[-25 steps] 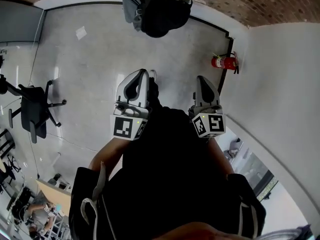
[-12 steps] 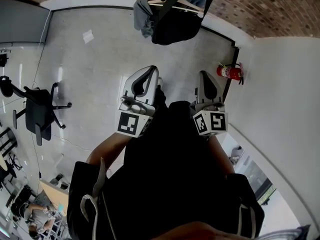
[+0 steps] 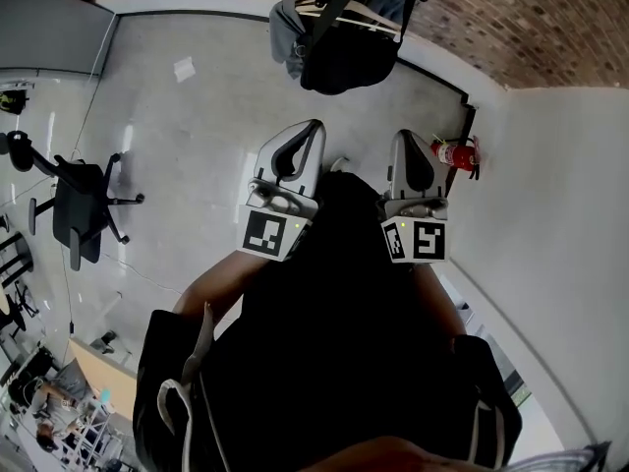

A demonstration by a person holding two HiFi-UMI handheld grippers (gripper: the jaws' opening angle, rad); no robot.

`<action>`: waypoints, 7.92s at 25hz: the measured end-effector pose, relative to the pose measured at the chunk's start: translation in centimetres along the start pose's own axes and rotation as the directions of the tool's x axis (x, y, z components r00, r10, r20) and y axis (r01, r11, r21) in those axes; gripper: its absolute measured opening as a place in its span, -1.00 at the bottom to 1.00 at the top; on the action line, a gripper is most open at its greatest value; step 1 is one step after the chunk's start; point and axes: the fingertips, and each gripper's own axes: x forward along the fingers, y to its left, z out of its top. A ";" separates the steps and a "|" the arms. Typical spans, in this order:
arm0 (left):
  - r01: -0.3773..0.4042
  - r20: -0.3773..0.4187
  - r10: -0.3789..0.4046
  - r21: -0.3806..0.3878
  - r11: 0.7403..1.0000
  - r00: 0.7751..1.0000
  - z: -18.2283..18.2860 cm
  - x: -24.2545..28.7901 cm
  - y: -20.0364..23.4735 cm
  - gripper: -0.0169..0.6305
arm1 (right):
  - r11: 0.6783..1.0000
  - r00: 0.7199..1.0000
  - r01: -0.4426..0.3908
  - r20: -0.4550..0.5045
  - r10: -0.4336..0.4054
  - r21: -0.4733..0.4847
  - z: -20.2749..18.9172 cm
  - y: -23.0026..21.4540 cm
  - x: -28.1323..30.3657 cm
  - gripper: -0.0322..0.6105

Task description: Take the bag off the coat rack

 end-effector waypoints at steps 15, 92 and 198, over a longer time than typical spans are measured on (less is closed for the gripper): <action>-0.036 0.046 0.035 0.033 0.999 0.998 0.7 7.0 -0.9 -0.89 | 0.995 0.995 -0.079 0.053 0.081 -0.053 2.3 -4.0 3.8 -0.83; -0.116 -0.101 0.122 0.063 0.991 0.987 0.6 26.7 9.2 -0.62 | 0.983 1.000 -0.017 -0.020 0.014 -0.184 5.3 -11.4 26.2 -0.82; -0.213 0.123 0.216 -0.040 0.976 0.969 11.2 -4.5 4.5 -0.87 | 0.979 0.949 0.203 0.249 -0.196 -0.003 11.7 -5.6 -8.5 -0.83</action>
